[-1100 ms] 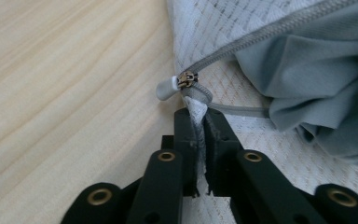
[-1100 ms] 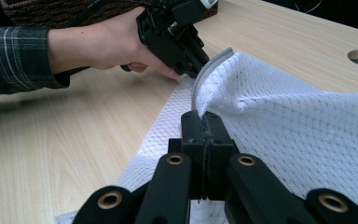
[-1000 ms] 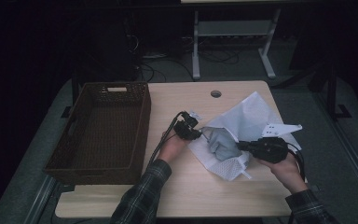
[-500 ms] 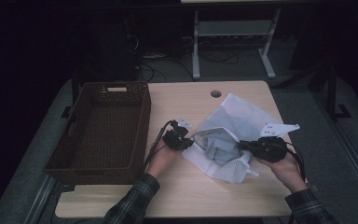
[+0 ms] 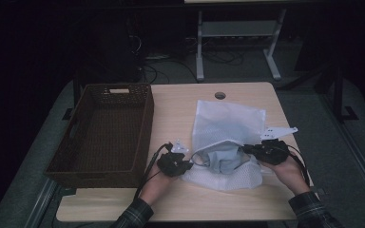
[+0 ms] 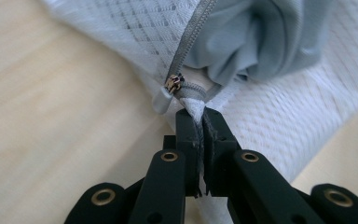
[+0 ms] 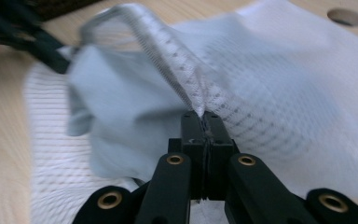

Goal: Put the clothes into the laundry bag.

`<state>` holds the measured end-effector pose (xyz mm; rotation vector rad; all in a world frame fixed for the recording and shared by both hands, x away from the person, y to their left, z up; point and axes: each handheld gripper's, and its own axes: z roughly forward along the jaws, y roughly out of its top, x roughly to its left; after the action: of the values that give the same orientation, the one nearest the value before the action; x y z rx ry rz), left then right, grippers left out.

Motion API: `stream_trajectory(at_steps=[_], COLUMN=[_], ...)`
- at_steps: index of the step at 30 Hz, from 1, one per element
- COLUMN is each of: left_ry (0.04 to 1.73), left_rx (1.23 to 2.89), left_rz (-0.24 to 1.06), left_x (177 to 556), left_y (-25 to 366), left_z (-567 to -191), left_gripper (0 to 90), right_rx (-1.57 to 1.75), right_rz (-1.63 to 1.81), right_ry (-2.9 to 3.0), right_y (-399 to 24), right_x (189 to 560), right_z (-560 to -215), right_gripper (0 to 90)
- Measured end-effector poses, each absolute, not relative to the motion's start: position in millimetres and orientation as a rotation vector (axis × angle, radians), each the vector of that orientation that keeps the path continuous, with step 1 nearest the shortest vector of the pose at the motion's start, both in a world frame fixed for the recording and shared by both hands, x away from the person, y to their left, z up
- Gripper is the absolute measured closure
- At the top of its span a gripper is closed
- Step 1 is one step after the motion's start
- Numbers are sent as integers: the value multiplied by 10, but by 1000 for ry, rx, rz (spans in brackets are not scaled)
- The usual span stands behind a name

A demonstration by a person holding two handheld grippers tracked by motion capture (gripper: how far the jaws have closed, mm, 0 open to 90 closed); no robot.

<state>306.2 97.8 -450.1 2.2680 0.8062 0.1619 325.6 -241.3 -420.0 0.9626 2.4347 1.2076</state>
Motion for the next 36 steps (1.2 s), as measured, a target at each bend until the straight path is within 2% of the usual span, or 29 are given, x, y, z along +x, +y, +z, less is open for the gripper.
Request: stream_trajectory(at_steps=[4, 8, 12, 18, 27, 31, 34, 36], left_ry=[786, 769, 760, 754, 747, 733, 730, 728], left_rx=[2271, 2273, 2271, 2268, 2262, 2265, 2264, 2263], left_rz=[154, 144, 143, 137, 135, 134, 134, 133], left_x=[2937, 2937, 2936, 2942, 2935, 2924, 2918, 2918], left_y=[959, 909, 887, 896, 889, 870, 864, 866], left_z=[-4531, -4543, -4562, -4567, -4564, -4566, -4563, -4561], left_gripper=[862, 863, 863, 863, 863, 863, 863, 863], right_rx=[996, 983, 918, 824, 846, 884, 906, 908], right_rz=[1213, 1310, 1358, 1399, 1279, 1173, 1118, 1104], right_ry=[2442, 2444, 2454, 2537, 2683, 2707, 2678, 2658], right_y=[-2455, -2461, -2354, -2086, -1755, -1638, -1586, -1569], right_x=[3234, 3100, 2958, 2862, 2853, 2868, 2895, 2919], right_z=[-4220, -4107, -4024, -3987, -4251, -4407, -4481, -4516], right_gripper=[868, 718, 646, 614, 549, 542, 611, 713])
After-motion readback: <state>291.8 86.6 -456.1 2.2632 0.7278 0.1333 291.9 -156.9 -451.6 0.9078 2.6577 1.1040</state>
